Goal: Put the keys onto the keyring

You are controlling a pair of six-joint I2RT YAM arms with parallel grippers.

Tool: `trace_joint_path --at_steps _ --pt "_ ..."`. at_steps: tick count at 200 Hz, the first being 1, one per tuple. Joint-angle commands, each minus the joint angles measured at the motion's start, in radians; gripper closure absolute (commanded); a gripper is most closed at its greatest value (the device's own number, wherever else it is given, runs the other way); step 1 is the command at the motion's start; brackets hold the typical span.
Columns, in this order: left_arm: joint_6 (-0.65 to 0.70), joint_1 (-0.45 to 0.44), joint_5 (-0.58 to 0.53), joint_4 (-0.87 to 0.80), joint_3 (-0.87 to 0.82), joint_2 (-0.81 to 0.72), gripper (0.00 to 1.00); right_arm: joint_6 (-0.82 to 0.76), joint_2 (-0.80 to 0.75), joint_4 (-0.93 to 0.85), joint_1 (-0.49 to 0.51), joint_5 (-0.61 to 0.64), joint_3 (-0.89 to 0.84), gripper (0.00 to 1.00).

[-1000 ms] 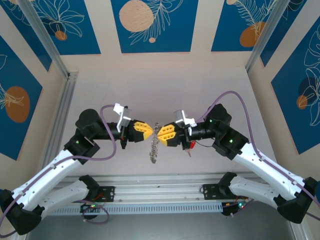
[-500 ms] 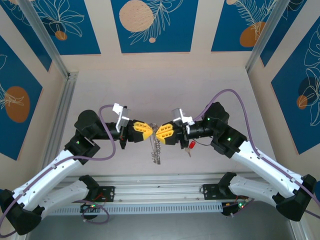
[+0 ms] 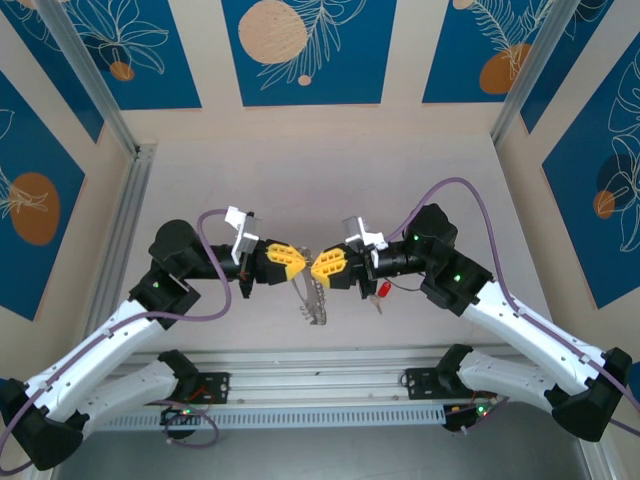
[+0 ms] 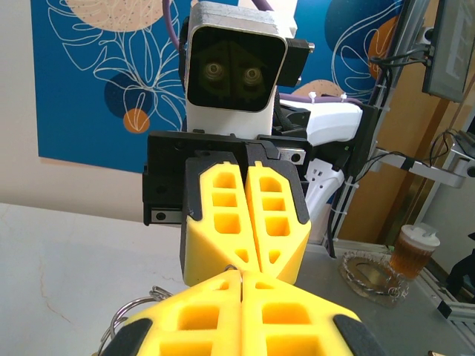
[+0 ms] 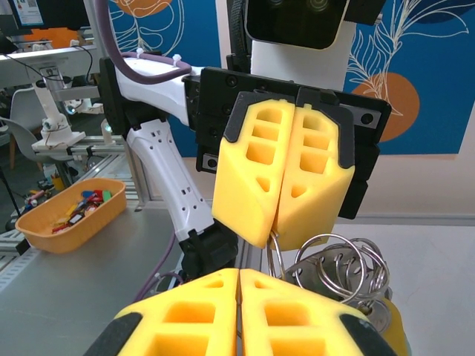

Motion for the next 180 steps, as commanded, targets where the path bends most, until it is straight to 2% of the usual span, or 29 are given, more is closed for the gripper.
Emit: trace_joint_path --at_steps 1,16,39,59,131,180 --pt "0.002 0.006 0.031 0.05 0.003 -0.016 1.0 0.01 0.011 0.002 0.006 0.009 0.034 0.91" --pt "0.012 0.007 0.029 0.035 0.007 -0.02 1.0 0.004 0.008 -0.023 0.005 0.018 0.038 0.88" --pt "0.031 0.007 0.028 0.007 0.017 -0.021 1.0 -0.011 -0.018 -0.068 -0.002 0.017 0.044 0.76" --pt "0.045 0.006 0.031 -0.015 0.023 -0.024 1.0 -0.019 -0.046 -0.107 -0.009 0.012 0.046 0.7" --pt "0.063 0.007 0.05 -0.038 0.037 -0.032 1.0 -0.002 -0.044 -0.121 -0.032 0.045 0.049 0.7" --pt "0.064 0.007 0.049 -0.04 0.037 -0.03 1.0 0.016 -0.013 -0.089 -0.03 -0.011 0.052 0.72"
